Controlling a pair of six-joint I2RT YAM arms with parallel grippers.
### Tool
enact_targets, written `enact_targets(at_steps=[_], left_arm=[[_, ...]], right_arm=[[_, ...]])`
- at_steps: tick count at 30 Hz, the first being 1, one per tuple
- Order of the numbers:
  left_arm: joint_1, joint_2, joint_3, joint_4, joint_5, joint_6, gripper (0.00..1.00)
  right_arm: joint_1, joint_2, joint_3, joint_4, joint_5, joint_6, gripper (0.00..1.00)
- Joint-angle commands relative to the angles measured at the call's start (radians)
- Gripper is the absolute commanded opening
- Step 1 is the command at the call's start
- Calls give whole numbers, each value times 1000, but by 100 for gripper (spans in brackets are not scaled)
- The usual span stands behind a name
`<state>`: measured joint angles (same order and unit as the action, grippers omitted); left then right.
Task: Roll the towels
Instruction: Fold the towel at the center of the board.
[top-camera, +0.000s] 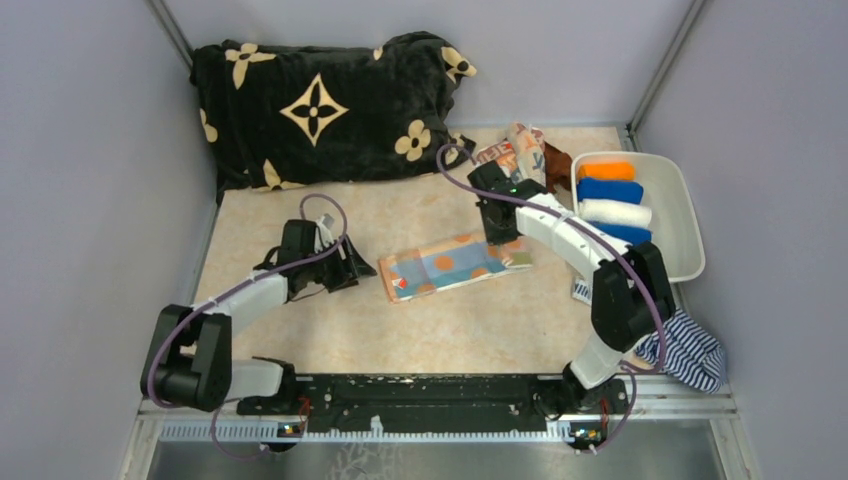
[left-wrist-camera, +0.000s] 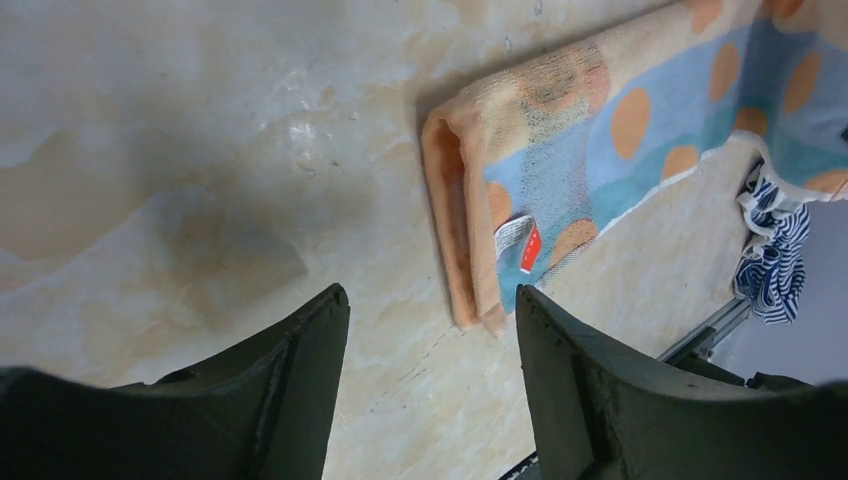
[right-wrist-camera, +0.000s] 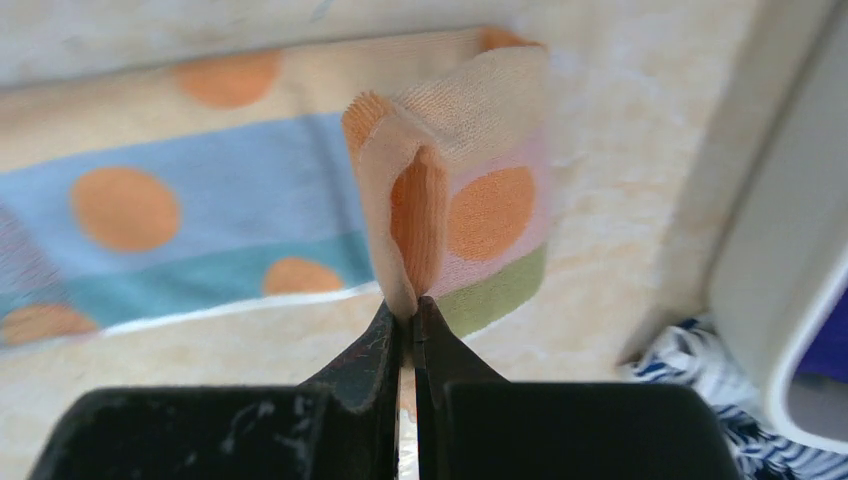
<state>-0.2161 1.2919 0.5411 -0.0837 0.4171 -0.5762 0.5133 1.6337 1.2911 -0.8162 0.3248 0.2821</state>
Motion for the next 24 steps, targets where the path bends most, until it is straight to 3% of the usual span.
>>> enact_targets(at_steps=[1, 16, 24], left_arm=[[-52, 55, -27, 145, 5, -75, 67], [-129, 214, -39, 285, 0, -127, 47], [-152, 237, -44, 300, -7, -131, 30]], right_arm=[[102, -1, 73, 19, -139, 52, 0], [296, 212, 208, 100, -273, 169, 0], [342, 261, 257, 136, -333, 217, 0]])
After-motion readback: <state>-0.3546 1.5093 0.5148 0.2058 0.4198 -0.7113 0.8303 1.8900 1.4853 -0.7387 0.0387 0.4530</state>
